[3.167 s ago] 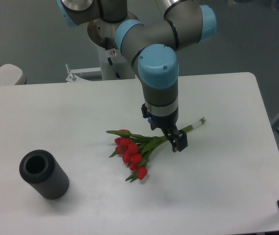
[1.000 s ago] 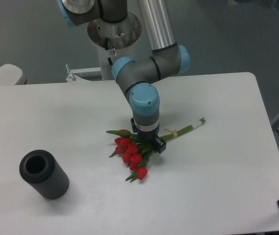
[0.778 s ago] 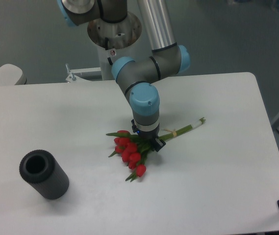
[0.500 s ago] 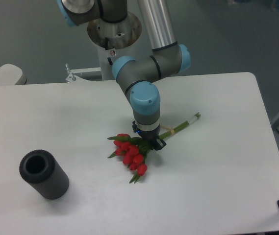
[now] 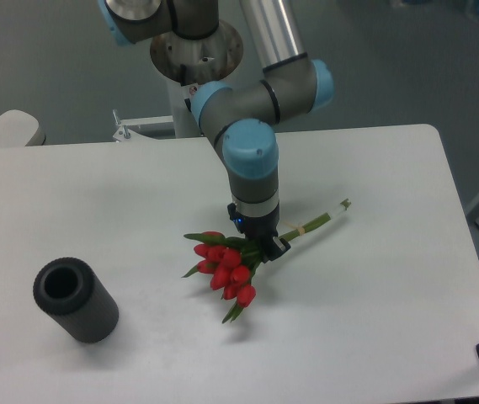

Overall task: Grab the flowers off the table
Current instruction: 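Lift the gripped stems, tilting the red blooms upward off the table, then raise the red tulip bunch higher above the table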

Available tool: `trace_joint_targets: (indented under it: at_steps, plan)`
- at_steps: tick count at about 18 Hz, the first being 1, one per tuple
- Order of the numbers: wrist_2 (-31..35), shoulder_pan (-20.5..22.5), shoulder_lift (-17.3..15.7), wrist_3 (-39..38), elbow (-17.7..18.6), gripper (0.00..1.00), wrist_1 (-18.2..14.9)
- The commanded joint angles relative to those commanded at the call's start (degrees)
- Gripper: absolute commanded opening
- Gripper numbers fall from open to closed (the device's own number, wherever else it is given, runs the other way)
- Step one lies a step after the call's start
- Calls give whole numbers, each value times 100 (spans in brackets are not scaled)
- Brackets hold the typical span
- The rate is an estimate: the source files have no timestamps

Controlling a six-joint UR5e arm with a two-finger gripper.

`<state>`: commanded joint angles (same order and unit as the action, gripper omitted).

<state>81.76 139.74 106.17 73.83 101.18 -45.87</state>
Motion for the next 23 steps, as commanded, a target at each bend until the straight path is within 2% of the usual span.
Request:
trace_joint_targets:
  at_steps: [4, 7, 10, 16, 20, 23]
  plan:
    - [-634, 35, 8, -421, -650, 37, -290]
    - [-1371, 79, 43, -448, -889, 37, -291]
    - [-2232, 307, 87, -527, -1065, 37, -247]
    - [-3587, 729, 96, -650, -1092, 37, -238]
    - [-4097, 958, 105, -730, -1074, 36, -229]
    - [-4212, 1028, 114, -729, -1074, 36, -221]
